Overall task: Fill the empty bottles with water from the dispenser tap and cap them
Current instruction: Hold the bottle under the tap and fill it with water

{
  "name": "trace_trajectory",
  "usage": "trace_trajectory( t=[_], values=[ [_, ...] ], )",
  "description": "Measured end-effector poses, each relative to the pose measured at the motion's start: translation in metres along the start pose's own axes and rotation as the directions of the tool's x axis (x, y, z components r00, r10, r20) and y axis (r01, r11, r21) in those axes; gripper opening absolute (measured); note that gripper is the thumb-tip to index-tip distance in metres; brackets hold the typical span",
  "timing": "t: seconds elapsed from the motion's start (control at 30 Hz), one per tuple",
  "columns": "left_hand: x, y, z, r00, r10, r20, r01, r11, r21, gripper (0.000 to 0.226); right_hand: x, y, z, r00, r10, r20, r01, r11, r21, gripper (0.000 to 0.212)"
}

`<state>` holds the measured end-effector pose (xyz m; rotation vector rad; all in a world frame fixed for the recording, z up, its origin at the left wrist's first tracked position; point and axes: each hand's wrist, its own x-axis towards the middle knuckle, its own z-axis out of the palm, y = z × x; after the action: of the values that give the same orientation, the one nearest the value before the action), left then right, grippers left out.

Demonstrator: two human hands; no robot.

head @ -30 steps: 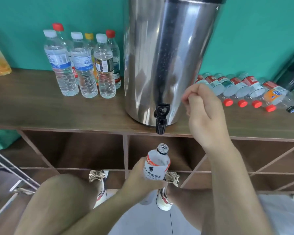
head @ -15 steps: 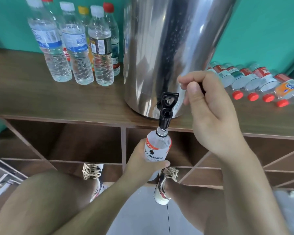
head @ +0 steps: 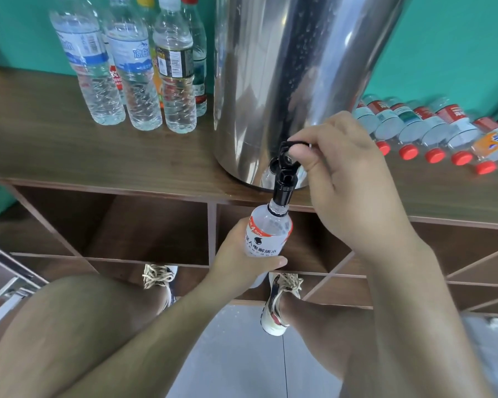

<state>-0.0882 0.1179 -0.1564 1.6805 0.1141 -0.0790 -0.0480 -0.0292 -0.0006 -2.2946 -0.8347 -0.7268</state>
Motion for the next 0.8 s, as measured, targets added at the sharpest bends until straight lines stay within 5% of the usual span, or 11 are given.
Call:
trace_trajectory(
  t=[0.53,0.8],
  values=[
    [0.0,0.003,-0.002,0.999,0.011,0.034,-0.013,0.999,0.046,0.06,0.003,0.0,0.01,0.998,-0.047,-0.029,0.047,0.999,0.006,0.016],
    [-0.002,0.002,0.0,0.999,0.021,0.035,-0.022,0.999,0.027,0.062,-0.015,0.002,0.021,0.968,-0.216,-0.129,0.212,0.976,-0.039,0.021]
  ],
)
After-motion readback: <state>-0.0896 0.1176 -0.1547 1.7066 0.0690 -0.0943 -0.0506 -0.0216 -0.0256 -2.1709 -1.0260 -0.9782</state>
